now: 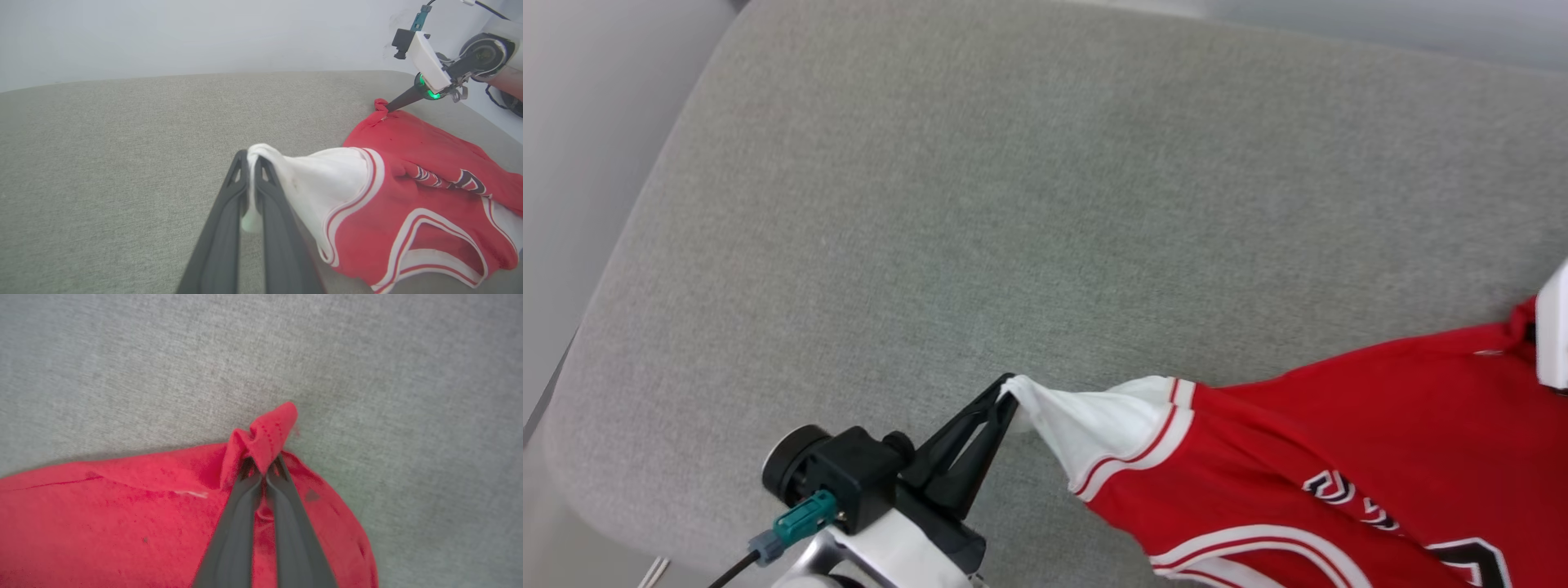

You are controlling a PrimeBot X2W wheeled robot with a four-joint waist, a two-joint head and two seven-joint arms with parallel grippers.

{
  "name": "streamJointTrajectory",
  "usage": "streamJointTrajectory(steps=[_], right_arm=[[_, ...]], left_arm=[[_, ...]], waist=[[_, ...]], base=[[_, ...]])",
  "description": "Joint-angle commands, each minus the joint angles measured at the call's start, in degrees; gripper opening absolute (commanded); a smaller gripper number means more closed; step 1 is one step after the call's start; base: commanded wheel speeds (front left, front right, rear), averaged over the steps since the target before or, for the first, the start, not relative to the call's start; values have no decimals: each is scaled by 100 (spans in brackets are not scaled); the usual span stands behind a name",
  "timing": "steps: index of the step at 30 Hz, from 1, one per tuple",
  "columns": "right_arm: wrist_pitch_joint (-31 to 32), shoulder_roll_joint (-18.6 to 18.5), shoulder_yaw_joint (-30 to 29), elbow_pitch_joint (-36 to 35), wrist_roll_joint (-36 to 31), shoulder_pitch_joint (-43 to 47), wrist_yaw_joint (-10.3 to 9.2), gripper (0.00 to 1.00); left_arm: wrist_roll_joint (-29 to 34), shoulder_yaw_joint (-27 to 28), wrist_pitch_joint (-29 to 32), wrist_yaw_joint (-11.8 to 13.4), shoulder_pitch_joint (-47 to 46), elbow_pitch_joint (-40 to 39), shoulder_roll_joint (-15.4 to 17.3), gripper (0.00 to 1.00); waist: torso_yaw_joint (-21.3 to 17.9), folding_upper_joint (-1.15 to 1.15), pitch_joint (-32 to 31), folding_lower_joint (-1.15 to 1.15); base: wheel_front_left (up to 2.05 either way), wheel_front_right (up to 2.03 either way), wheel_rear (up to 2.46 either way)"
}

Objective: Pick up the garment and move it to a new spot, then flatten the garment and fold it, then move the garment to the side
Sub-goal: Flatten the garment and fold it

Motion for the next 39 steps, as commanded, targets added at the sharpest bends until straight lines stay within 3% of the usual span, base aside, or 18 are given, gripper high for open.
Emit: streamJointTrajectory(steps=[1,8,18,28,39], right_arm=[[-122,151,7,105,123,13,-1,0],[-536,255,122,49,486,-226,-1,0],[-812,276,142,-755,1076,-368,-1,0],[-615,425,-23,-2165,1448,-618,-1,0],[-651,689,-247,-3004,1466,-858,0,0]], left_arm=[[-35,71,33,66,103,-48,89,0],[-211,407,217,294,311,-303,454,0],[-485,1237,407,596,144,-807,1034,0],[-523,1949,827,541,-1003,-1163,1596,0],[-690,2449,1136,515,-2325,-1156,1788,0]], waist=[[-296,0,-406,-1],[-850,0,-1192,-1],[-1544,0,-2030,-1],[-2115,0,-2130,-1],[-2464,0,-2001,-1]], base=[[0,0,0],[0,0,0],[0,0,0],[0,0,0],[0,0,0]])
